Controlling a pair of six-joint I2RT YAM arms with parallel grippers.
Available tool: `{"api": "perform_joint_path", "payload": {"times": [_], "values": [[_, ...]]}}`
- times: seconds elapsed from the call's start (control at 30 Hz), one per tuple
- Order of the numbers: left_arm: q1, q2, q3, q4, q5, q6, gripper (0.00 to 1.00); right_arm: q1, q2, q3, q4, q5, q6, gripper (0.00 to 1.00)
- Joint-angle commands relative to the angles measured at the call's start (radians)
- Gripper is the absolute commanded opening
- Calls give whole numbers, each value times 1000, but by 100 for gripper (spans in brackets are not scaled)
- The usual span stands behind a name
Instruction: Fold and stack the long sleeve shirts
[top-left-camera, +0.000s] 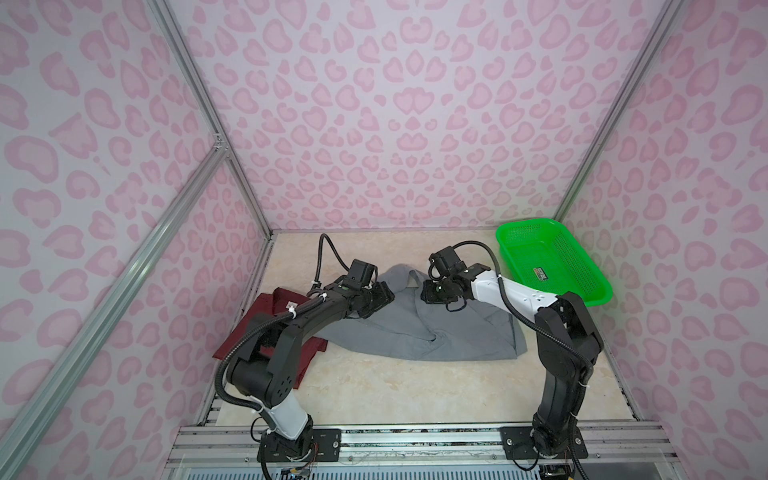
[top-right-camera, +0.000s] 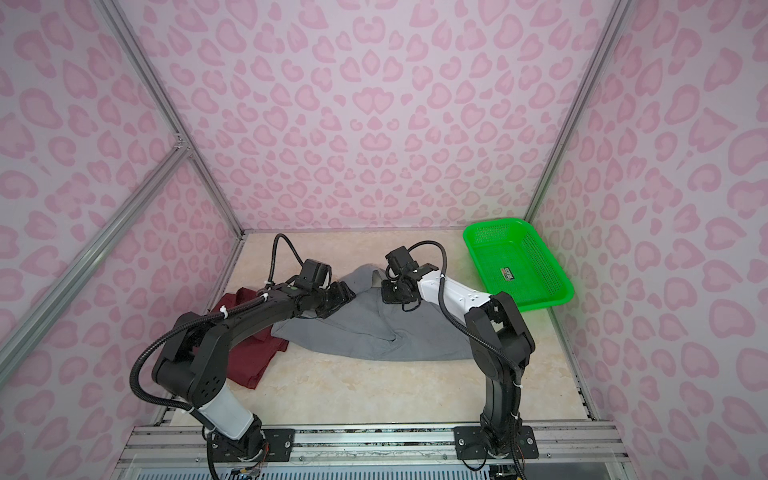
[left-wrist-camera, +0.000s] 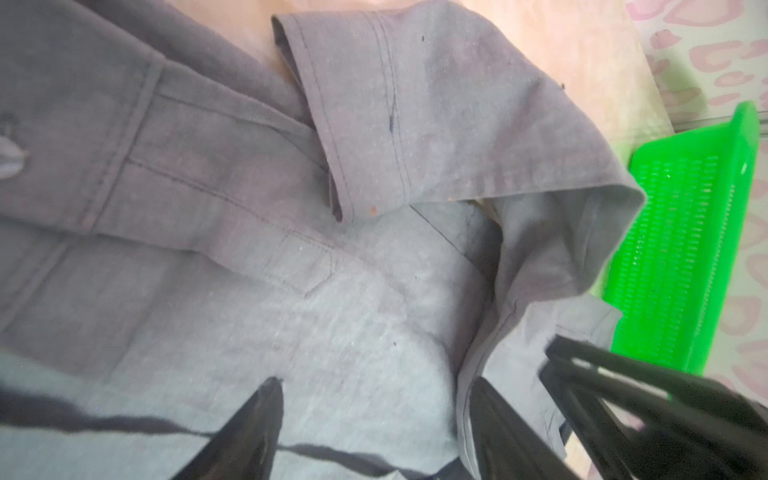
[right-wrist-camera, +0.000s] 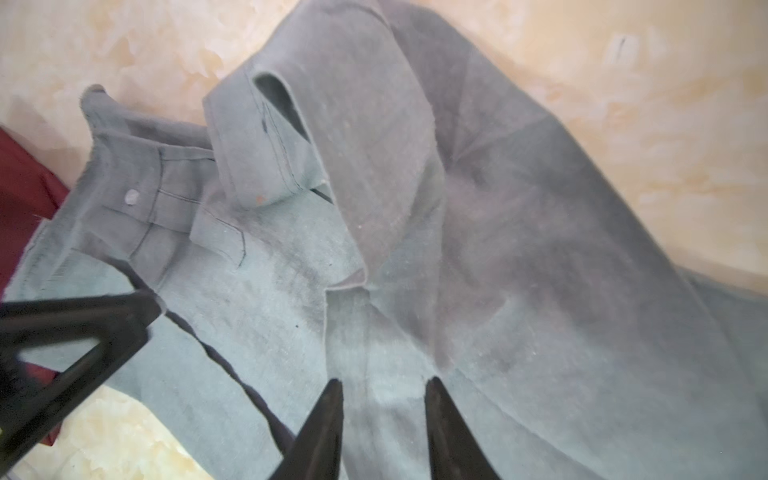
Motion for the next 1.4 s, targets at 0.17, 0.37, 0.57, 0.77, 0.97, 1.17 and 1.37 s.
{"api": "perform_joint_path", "payload": {"times": [0.17,0.37,0.57,0.77,0.97,1.17,1.37], "values": [[1,169,171,-172,-159,23,61,-66,-283,-102,5,102,-73,52],[0,258,319,-234,-215,59,54,-92,-475,-146,-22,82,-138,55],[0,341,417,-285,-275,98,41,-96,-649,-219,-4,94,-179,60],[-2,410,495,-312,-296,107,27,-98,-753,-238,-50,83,-200,62],[-5,460,575,-343,-298,111,17,-99,-806,-293,-43,51,-191,63],[-5,482,614,-361,-301,121,4,-98,-824,-330,-37,39,-184,64],[-3,493,671,-363,-299,154,4,-98,-855,-374,-15,46,-173,66]]}}
